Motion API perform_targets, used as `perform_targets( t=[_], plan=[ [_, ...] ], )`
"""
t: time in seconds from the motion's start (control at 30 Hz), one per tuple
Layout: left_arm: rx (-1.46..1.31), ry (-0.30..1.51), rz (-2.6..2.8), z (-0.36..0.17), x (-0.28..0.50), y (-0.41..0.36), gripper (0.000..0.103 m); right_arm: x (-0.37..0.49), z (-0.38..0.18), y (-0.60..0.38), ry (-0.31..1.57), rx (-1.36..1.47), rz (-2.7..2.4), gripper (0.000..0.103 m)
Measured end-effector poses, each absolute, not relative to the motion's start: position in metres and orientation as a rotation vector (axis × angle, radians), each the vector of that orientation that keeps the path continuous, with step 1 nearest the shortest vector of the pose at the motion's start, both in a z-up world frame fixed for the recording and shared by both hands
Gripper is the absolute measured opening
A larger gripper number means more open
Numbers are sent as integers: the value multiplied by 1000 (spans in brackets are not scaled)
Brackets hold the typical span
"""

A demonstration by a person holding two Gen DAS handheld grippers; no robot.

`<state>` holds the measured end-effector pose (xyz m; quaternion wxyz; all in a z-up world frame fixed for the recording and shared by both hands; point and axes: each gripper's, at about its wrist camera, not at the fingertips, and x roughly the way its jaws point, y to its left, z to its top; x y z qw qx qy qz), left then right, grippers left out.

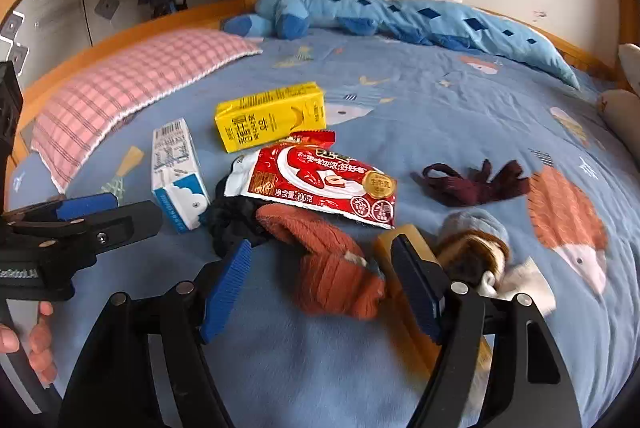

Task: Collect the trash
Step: 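Grasp the white milk carton with the left tool while the right tool grasps the brown sock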

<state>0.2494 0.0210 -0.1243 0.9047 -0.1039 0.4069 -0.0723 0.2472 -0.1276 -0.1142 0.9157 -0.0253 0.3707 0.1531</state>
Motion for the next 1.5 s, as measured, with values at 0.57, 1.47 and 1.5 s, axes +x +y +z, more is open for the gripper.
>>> perform_targets(
  t=[0.57,1.47,1.5],
  plan=[
    [-329,861,-65,-135,287,19,99,246,-109,-153,798,140,378,25],
    [-347,868,-17,-147,263,58,41,202,-103,-149,804,170,414,25],
    [-344,865,-28,-145,256,58,41,198,-102,-150,804,176,416,25]
  ],
)
